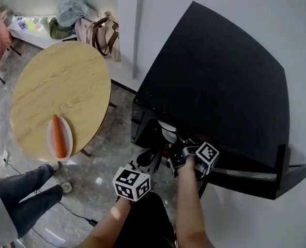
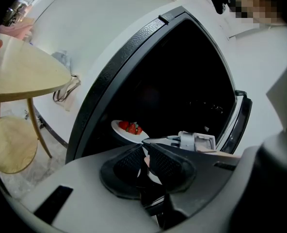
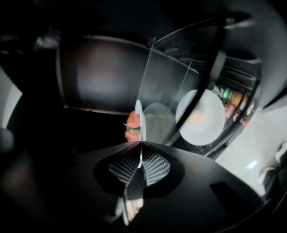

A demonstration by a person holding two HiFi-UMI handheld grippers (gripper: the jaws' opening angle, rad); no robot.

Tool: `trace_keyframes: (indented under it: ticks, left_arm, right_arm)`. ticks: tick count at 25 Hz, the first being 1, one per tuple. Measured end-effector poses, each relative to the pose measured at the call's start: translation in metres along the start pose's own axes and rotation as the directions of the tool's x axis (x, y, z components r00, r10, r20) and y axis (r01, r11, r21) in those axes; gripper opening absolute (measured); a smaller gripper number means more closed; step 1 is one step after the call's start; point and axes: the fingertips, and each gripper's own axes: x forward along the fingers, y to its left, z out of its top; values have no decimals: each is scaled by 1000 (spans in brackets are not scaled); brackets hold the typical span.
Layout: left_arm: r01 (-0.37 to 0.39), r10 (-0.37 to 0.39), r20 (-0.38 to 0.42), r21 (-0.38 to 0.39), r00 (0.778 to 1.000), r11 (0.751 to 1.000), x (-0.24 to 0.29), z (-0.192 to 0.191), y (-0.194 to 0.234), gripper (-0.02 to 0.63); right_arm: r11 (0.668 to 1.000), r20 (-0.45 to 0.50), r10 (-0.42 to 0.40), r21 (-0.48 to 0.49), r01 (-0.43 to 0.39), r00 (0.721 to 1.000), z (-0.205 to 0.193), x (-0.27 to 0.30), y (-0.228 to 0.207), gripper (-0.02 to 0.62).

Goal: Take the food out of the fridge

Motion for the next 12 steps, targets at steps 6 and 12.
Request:
trace_keyframes:
  ticks: [6, 12]
  left_arm:
    - [-14, 14, 4, 14, 1000, 1000, -8, -9, 5, 57]
    - [-10, 9, 13, 14, 1000, 1000, -9, -16, 5, 57]
  right_arm:
    - [987, 27, 150, -55, -149, 988, -14, -36, -12, 16]
    - [988, 25, 151, -42, -150, 988, -11, -34, -30, 17]
